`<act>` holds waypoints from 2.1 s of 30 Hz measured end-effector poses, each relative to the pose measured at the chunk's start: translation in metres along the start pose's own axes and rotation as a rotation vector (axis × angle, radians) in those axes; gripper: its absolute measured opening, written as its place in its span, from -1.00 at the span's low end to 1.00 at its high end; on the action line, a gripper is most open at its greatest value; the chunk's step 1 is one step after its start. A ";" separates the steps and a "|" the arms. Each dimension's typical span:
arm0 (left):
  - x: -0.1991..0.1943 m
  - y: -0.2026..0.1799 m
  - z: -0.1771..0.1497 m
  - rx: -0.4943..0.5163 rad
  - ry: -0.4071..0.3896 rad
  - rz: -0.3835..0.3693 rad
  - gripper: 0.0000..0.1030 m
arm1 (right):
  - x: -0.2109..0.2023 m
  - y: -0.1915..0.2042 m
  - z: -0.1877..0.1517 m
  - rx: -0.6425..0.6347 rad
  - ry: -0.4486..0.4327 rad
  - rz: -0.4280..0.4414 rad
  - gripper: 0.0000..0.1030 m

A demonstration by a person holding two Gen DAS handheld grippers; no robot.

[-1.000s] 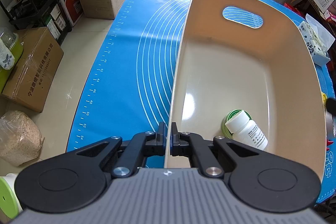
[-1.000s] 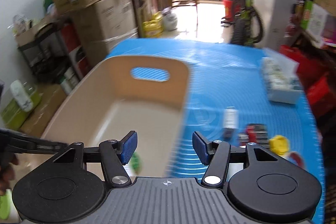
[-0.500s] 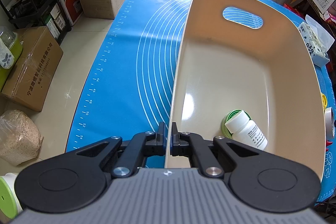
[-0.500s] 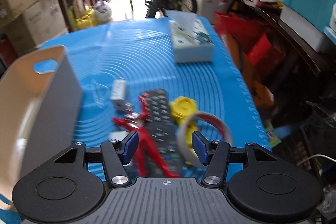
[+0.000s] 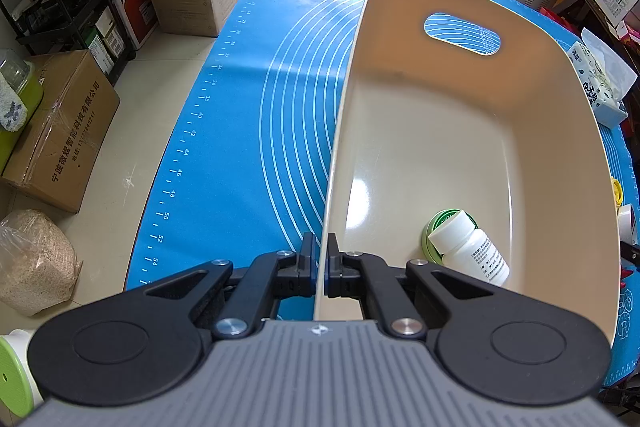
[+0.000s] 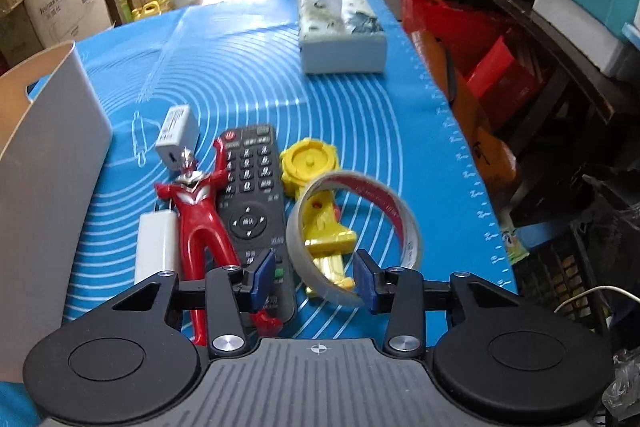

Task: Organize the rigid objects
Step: 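Move the right tool to the white-and-red tape roll and grasp it, then carry the tape roll into the basket and open the right tool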

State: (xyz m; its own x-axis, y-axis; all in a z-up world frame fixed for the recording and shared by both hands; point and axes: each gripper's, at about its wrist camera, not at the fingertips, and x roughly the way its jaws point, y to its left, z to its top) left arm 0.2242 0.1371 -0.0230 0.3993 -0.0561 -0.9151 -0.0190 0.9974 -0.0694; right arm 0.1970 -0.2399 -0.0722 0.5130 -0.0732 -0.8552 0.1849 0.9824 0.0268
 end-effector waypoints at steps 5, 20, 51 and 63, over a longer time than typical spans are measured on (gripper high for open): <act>0.000 0.001 0.000 0.002 0.000 0.001 -0.90 | 0.000 -0.002 0.001 0.006 -0.008 0.028 -0.05; 0.001 0.001 0.000 0.003 0.000 0.002 -0.90 | -0.004 0.007 0.008 -0.011 -0.051 0.014 -0.69; 0.000 0.001 0.000 0.006 0.000 0.004 -0.91 | -0.112 0.151 0.064 -0.199 -0.387 0.249 -0.69; -0.001 0.002 0.001 0.004 0.001 0.001 -0.91 | -0.094 0.237 0.057 -0.299 -0.324 0.384 -0.69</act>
State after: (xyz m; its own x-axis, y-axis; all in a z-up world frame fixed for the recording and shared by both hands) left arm 0.2246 0.1395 -0.0219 0.3980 -0.0551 -0.9157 -0.0157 0.9976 -0.0668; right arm 0.2406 -0.0096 0.0447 0.7354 0.2949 -0.6101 -0.2855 0.9514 0.1157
